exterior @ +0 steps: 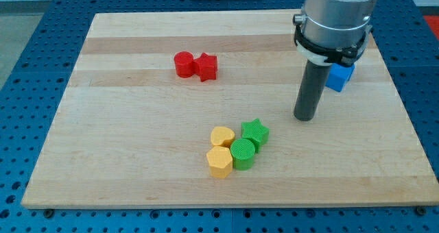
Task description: Point at the blue triangle
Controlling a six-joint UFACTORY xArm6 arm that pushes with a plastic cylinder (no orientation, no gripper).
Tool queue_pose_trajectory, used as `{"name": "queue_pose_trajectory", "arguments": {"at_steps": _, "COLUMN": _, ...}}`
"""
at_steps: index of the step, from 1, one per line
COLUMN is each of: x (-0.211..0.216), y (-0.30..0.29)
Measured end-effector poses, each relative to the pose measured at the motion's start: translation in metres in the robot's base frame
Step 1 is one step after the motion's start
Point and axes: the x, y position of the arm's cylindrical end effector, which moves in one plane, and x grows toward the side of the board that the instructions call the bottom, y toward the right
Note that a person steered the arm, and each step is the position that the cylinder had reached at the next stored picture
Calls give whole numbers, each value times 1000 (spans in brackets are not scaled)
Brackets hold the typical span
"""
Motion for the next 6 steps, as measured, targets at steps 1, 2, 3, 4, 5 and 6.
{"name": "queue_pose_trajectory", "arguments": {"at_steps": 1, "x": -3, "y": 0}}
{"name": "queue_pose_trajectory", "arguments": {"at_steps": 2, "x": -5, "y": 0}}
{"name": "queue_pose_trajectory", "arguments": {"at_steps": 3, "x": -6, "y": 0}}
{"name": "queue_pose_trajectory", "arguments": {"at_steps": 4, "x": -7, "y": 0}}
{"name": "queue_pose_trajectory", "arguments": {"at_steps": 5, "x": -8, "y": 0}}
{"name": "queue_pose_trajectory", "arguments": {"at_steps": 6, "x": -8, "y": 0}}
